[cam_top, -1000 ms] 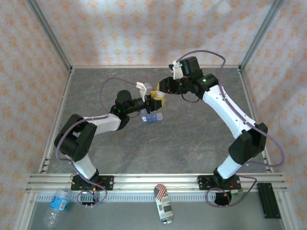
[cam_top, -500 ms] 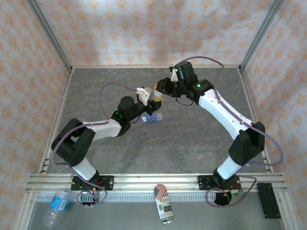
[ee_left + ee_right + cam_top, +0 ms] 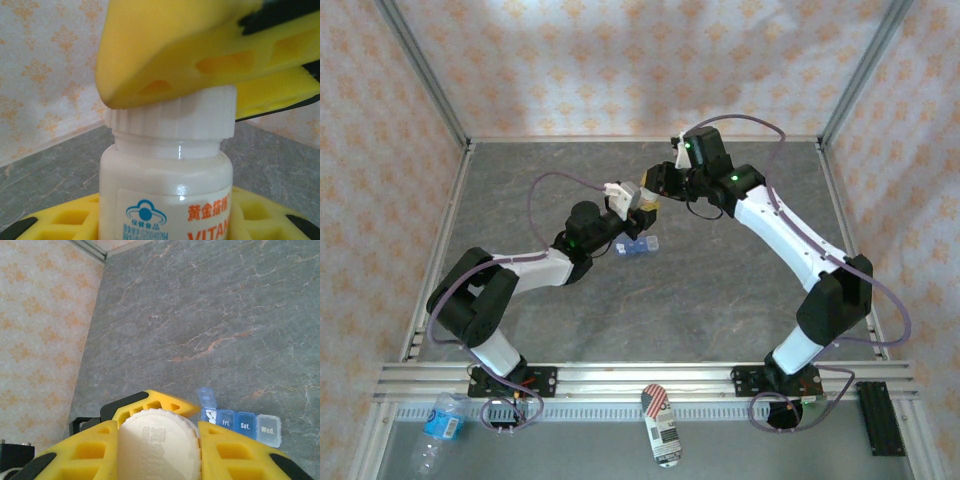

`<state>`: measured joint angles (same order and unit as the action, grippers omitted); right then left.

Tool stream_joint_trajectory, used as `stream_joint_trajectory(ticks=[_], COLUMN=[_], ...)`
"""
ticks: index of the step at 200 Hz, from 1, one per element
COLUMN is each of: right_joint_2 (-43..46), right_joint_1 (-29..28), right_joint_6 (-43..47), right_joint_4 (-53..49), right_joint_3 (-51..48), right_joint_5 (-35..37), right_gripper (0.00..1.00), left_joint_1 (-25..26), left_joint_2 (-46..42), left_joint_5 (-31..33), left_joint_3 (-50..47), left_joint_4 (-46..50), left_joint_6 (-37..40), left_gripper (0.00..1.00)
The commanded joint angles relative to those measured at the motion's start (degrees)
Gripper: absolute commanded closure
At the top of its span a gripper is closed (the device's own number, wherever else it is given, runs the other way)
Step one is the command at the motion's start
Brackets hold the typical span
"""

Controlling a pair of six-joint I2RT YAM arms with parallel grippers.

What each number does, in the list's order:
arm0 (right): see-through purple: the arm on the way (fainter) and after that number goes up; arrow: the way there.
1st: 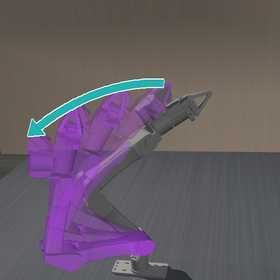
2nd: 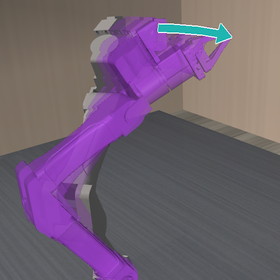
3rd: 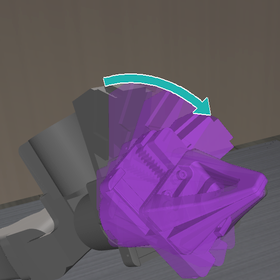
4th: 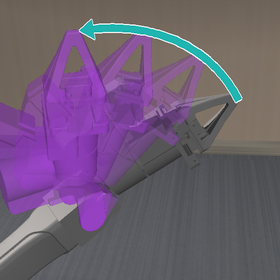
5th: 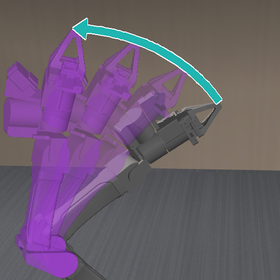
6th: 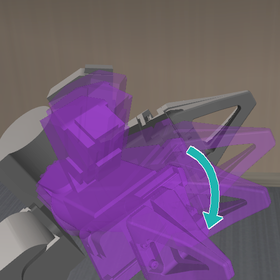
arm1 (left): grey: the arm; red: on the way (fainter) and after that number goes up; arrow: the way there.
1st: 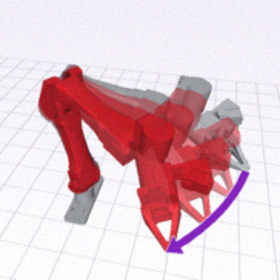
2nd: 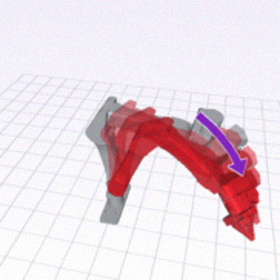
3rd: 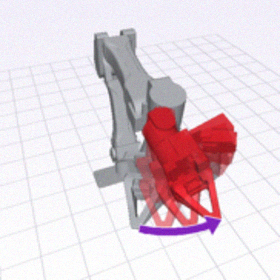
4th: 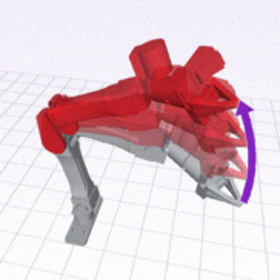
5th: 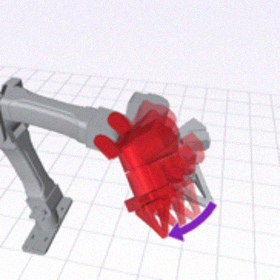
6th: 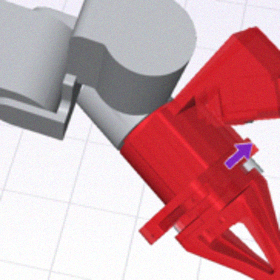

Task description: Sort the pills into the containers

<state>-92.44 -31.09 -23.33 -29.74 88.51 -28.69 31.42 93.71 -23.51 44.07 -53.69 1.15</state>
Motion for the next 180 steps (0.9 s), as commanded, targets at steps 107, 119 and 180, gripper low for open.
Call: stream_joint_trajectory(ticks=[107, 119, 180], right_joint_2=[-2.79, -2.77, -0.31], right_joint_1=[-2.67, -2.70, -1.16], right_joint_6=[-1.97, -1.65, 1.80], right_joint_4=[-6.32, -7.17, -11.51], right_joint_3=[1.65, 2.51, 9.80], right_joint_5=[2.63, 2.99, 3.83], right_gripper=[0.70, 0.64, 0.29], left_joint_1=[1.28, 1.28, 1.32], left_joint_2=[-2.66, -2.65, -1.85], left_joint_5=[1.99, 2.02, 2.65], left_joint_3=[3.96, 3.85, 2.52], left_joint_4=[-10.91, -10.91, -11.49], left_joint_6=[-0.88, -0.98, -1.33], left_gripper=[1.00, 1.00, 1.00])
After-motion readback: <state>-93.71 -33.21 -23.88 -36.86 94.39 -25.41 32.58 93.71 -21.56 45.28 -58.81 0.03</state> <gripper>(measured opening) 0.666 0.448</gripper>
